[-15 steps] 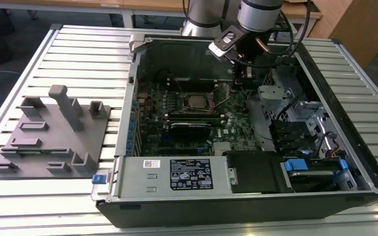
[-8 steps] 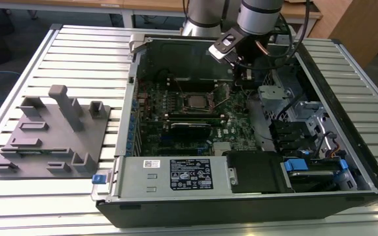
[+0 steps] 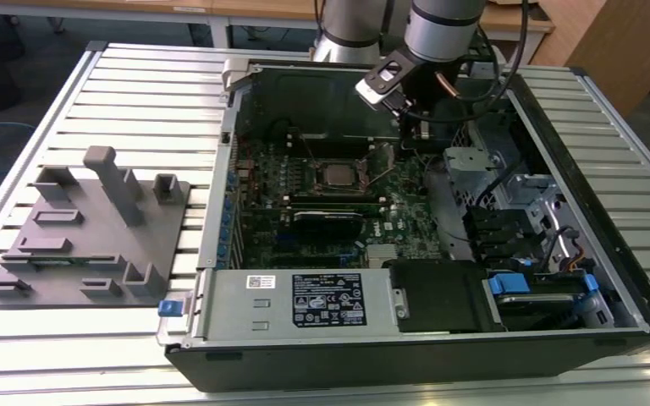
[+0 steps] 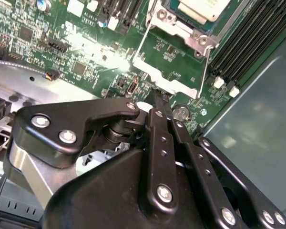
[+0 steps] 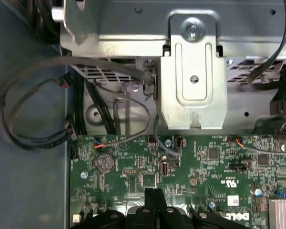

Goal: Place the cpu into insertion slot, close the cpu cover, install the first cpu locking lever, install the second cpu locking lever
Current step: 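Close the cpu cover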

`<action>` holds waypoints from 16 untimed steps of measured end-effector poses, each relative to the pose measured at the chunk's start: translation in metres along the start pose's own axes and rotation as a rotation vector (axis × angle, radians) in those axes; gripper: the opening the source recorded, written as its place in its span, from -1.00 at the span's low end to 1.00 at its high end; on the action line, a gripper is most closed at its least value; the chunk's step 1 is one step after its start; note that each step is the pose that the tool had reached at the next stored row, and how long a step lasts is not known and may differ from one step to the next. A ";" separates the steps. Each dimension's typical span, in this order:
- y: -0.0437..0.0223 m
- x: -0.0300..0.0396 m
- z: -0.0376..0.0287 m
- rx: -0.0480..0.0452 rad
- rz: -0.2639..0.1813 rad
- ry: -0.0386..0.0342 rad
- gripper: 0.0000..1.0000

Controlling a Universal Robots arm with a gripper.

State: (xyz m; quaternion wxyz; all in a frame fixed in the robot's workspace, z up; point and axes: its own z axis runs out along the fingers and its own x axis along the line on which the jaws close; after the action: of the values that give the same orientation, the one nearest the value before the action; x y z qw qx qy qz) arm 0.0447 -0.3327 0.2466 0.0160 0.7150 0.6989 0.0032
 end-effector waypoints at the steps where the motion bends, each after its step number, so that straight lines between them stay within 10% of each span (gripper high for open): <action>1: -0.0016 0.0000 0.0001 0.0000 0.000 -0.0001 -0.79; 16: -0.0535 -0.0012 -0.0011 -0.0160 0.000 0.0001 -0.79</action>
State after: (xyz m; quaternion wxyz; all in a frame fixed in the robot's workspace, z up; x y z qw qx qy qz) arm -0.0088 -0.3327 0.2462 0.0217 0.7149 0.6988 0.0089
